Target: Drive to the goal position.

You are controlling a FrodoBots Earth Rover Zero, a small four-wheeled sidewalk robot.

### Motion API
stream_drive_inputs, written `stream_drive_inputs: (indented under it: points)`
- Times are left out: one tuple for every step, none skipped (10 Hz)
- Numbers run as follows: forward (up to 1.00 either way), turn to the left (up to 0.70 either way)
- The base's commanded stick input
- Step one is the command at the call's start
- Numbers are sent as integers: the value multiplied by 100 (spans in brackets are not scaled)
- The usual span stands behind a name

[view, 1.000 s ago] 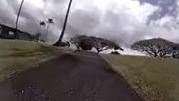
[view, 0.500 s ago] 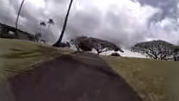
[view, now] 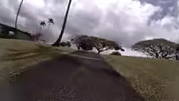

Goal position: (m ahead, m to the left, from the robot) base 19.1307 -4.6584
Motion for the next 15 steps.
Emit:
stream_drive_inputs:
  points:
    - [69, 0]
    - [69, 0]
    - [69, 0]
    - [69, 0]
    - [70, 0]
    - [70, 0]
    - [70, 1]
    - [70, 2]
    - [70, 2]
    - [70, 0]
    - [70, 0]
    - [70, 0]
    - [70, 0]
    - [70, 0]
    - [70, 0]
